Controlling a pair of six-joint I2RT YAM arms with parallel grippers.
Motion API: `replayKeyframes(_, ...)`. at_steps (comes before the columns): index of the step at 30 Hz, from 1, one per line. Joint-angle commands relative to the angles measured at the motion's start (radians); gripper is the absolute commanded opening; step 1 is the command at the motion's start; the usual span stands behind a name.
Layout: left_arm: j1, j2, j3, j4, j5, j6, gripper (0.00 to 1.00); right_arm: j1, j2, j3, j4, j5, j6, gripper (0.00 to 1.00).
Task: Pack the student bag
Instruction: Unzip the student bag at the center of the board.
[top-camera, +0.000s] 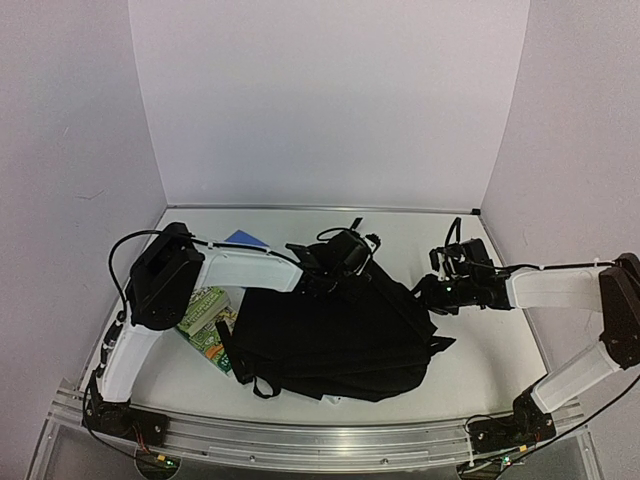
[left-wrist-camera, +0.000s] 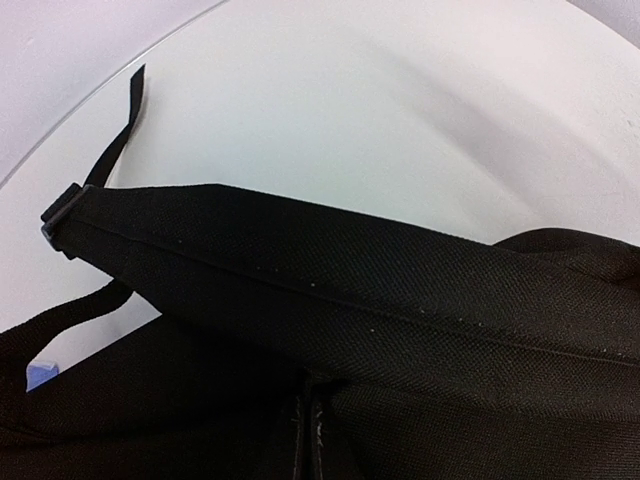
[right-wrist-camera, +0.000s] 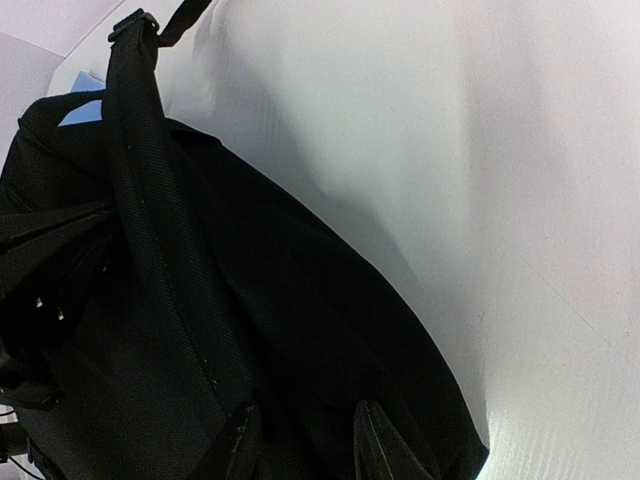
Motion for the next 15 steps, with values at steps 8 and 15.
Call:
replayKeyframes(8,0.081,-0.165,-0.141,0.068,0.13,-0.127,0.0,0.005,-0.016,0.011,-0.021,-0.01,-0.054,0.36)
replayKeyframes(15,0.139,-0.26,-0.263,0.171,0.311,-0.244,0.0,0.005,-0.12,0.027,-0.05,-0.099,-0.141,0.67)
